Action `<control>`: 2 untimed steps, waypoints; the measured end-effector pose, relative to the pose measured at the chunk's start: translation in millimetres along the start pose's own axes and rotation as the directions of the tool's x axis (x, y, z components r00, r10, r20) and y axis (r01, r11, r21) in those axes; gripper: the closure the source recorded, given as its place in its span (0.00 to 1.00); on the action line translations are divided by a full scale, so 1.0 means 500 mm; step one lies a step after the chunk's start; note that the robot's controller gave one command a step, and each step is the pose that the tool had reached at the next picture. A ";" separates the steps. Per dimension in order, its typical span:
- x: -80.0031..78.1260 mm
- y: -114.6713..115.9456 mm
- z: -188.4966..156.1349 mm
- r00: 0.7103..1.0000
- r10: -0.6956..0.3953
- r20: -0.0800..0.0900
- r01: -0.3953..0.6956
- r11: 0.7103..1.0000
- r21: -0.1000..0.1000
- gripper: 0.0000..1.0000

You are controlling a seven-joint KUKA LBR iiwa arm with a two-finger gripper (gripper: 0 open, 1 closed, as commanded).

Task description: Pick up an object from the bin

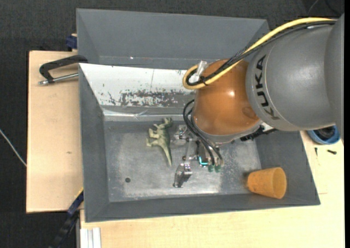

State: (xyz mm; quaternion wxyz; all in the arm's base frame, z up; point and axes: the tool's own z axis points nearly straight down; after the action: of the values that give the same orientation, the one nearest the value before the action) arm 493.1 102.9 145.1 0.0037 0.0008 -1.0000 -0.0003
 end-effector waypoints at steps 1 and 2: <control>-0.140 0.021 0.040 0.983 -0.181 0.015 0.181 0.983 0.001 0.00; -0.149 0.026 0.098 0.995 -0.100 0.027 0.100 0.995 -0.004 0.00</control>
Offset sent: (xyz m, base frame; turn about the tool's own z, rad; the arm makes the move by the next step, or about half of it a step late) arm 0.0679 0.0093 -0.0211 -0.1811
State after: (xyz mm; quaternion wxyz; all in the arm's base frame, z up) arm 567.0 116.1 95.3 -0.0098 0.0509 -0.9987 -0.0030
